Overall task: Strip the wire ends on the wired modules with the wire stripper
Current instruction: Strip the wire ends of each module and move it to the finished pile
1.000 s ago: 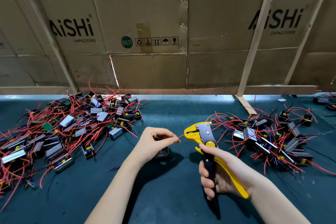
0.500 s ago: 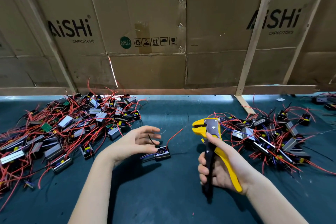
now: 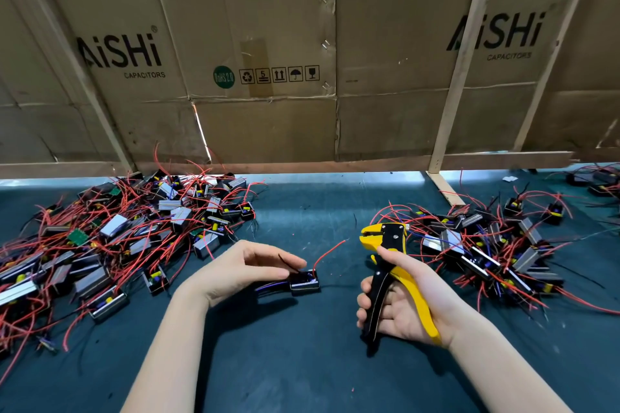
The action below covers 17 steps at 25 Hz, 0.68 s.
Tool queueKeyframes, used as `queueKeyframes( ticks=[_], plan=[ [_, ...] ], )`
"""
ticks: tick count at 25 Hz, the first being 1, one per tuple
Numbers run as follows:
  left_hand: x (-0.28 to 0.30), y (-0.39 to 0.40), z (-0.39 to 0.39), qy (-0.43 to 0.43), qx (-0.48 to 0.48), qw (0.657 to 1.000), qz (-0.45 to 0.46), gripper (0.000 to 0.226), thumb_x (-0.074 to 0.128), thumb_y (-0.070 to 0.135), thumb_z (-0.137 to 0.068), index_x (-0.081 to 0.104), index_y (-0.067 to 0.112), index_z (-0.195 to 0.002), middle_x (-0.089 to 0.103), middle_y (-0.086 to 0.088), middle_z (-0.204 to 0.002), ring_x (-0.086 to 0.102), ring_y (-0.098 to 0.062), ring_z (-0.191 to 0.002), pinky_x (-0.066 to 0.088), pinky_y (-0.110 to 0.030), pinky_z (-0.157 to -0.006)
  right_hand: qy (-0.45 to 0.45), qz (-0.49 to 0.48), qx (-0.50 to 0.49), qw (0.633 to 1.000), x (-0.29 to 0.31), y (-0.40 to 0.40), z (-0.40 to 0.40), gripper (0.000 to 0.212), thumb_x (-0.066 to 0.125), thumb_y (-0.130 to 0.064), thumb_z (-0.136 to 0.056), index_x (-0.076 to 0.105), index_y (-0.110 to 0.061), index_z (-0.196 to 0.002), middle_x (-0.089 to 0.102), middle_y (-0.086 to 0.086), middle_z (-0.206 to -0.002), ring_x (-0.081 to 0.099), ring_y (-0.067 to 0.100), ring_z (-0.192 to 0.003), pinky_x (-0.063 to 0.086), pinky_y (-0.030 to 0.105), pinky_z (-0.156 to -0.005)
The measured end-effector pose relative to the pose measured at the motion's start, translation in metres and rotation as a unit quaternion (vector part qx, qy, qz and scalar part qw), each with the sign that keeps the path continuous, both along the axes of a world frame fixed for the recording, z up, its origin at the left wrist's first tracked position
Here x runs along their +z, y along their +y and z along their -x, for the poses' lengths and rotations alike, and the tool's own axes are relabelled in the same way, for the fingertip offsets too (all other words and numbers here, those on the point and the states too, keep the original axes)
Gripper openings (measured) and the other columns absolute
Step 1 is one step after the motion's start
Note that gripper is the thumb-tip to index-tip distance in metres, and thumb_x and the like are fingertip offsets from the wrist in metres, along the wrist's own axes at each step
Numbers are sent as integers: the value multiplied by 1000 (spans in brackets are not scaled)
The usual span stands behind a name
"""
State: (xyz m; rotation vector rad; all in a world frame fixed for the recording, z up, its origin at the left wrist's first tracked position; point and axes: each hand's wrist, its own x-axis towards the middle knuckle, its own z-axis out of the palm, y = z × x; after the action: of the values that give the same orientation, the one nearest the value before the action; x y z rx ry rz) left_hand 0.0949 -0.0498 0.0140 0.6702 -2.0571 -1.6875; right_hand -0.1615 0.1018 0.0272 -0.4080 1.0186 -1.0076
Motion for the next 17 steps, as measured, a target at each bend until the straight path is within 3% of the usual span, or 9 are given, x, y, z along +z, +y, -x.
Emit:
queueKeyframes(
  ticks=[5, 8, 11, 13, 17],
  plan=[
    [-3, 6, 16, 18, 45, 998, 37, 27, 66, 35, -88, 77, 17, -106, 76, -5, -94, 70, -15, -92, 50, -19, -85, 17, 8, 25, 1000, 2, 0, 1, 51, 64, -51, -78, 62, 1, -77, 59, 22, -79, 63, 37, -71, 54, 43, -75],
    [-6, 11, 30, 7, 48, 996, 74, 32, 56, 43, -95, 75, 22, -110, 58, 5, -67, 50, -14, -71, 42, -23, -77, 58, 30, 96, 993, 2, 1, 2, 54, 60, -55, -79, 63, -1, -78, 60, 21, -79, 64, 37, -74, 55, 42, -76],
    [-6, 17, 45, 6, 28, 998, 58, 37, 48, 40, -96, 75, 19, -110, 40, 6, -69, 37, -13, -71, 34, -23, -69, 107, 68, 183, 975, 1, 2, 1, 54, 54, -58, -84, 64, -4, -80, 62, 18, -79, 66, 36, -77, 54, 41, -79],
    [-3, 21, 51, 13, 32, 999, 38, 38, 42, 33, -95, 76, 17, -105, 41, 4, -73, 37, -12, -72, 35, -20, -66, 121, 82, 213, 966, 1, 3, 1, 54, 56, -59, -85, 64, -6, -80, 63, 17, -79, 67, 35, -78, 55, 38, -76],
    [2, 27, 55, -2, 53, 996, 68, 38, 41, 39, -97, 69, 18, -83, 45, -9, -78, 38, -16, -73, 34, -22, -67, 126, 88, 224, 962, 3, 3, 0, 55, 54, -61, -84, 63, -7, -82, 63, 15, -79, 68, 35, -78, 56, 37, -74]
  ],
)
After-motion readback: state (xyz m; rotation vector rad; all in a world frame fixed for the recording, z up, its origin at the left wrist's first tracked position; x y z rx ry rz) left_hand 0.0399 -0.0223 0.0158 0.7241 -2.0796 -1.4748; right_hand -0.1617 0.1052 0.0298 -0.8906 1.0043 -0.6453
